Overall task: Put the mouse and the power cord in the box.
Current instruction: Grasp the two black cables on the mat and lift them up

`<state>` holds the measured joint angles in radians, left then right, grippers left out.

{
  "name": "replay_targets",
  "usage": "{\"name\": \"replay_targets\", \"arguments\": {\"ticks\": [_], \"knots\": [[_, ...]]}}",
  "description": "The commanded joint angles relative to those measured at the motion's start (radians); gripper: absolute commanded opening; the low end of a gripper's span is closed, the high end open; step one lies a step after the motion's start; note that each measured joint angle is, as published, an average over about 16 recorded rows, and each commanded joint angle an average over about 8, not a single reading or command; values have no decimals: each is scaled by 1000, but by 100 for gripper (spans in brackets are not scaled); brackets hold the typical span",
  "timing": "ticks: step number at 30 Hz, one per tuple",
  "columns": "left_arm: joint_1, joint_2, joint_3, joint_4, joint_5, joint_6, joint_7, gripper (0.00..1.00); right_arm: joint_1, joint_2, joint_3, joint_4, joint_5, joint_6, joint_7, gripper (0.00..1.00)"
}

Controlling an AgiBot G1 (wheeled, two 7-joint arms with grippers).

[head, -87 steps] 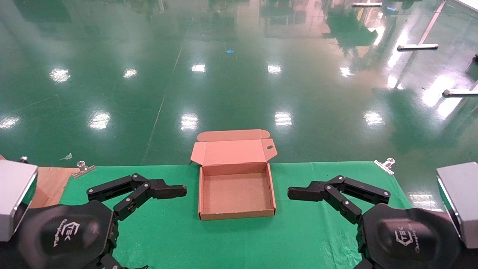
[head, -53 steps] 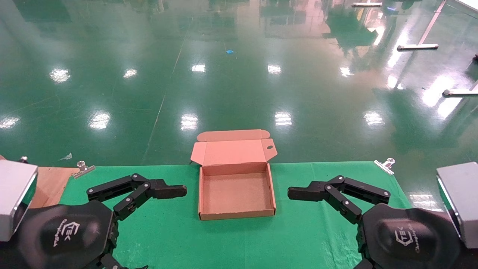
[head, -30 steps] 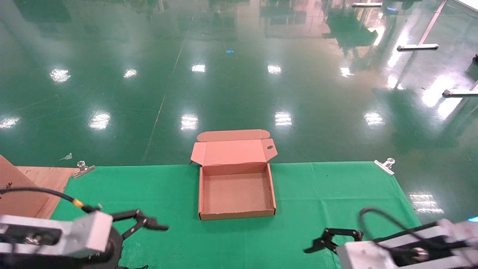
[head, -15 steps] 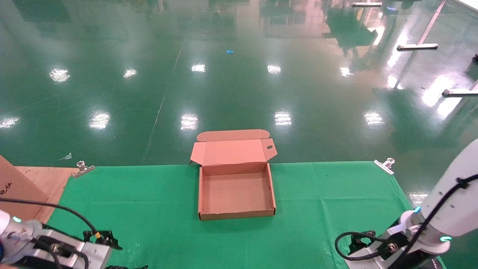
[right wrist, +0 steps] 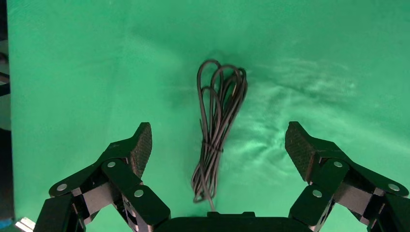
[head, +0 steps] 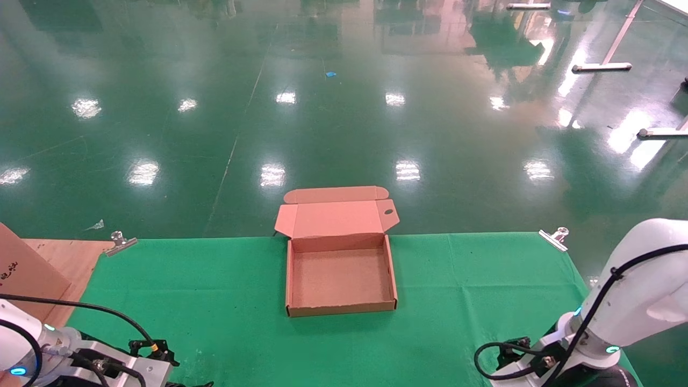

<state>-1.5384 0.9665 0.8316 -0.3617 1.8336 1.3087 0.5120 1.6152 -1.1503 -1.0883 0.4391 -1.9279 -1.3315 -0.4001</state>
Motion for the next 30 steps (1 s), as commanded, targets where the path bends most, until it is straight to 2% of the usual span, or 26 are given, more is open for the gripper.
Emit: {"name": "replay_targets", "arguments": {"ticks": [1, 17, 18, 19, 25, 26, 27, 30], "knots": [[-2, 2, 0, 26, 0, -4, 12, 100, -3, -18, -1, -45, 0, 15, -29, 100], [-8, 46, -4, 174, -1, -76, 86, 100, 4, -80, -1, -236, -3, 95, -138, 100], [-8, 47, -5, 181, -1, -79, 90, 100, 5, -82, 0, -244, -2, 99, -144, 94], [-9, 49, -5, 189, -2, -81, 93, 93, 5, -84, 1, -252, -1, 103, -150, 81], [-18, 58, -11, 226, -9, -90, 116, 18, 6, -97, 5, -294, 6, 117, -188, 6], [-19, 59, -12, 231, -11, -92, 120, 6, 7, -99, 6, -300, 7, 119, -194, 0], [-21, 60, -13, 236, -13, -94, 124, 0, 7, -101, 6, -305, 8, 120, -199, 0], [-27, 64, -17, 250, -18, -100, 134, 0, 7, -104, 8, -322, 11, 124, -214, 0]]}}
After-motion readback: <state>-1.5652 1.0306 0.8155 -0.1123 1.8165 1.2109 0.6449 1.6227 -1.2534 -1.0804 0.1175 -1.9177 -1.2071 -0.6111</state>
